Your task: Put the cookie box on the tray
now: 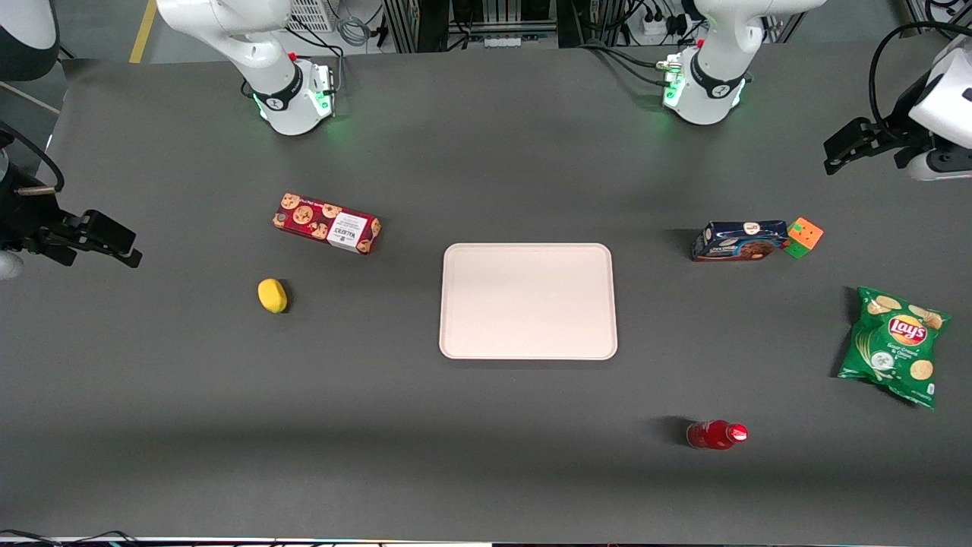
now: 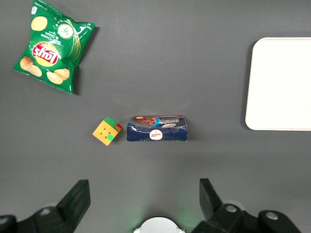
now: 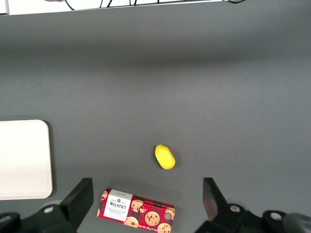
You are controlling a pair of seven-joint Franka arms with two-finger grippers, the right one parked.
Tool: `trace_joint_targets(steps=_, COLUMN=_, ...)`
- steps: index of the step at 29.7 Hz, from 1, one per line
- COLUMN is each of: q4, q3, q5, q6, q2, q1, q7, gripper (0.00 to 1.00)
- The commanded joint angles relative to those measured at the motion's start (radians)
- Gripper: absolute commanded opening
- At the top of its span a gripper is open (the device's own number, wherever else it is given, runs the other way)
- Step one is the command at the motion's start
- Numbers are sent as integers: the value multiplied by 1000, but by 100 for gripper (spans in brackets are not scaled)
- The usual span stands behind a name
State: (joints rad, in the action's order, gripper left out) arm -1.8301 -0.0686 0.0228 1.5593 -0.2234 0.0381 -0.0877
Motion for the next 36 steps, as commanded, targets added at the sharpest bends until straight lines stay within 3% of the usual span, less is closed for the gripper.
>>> trace_joint_targets(steps=1, q4=25, q3=0, q5=14, q6=-2, q2=24, q1=2, q7=-27, gripper=100)
trace_joint_targets(steps=15, q4=74, q3=-2, q5=14, q6=-56, q2=53, q1=0, q7=-156, gripper=100)
trace_joint_targets(steps=36, q4=72, q3=3, q5=14, q6=-88, q2=50, q1=3, q7=-165, gripper=100)
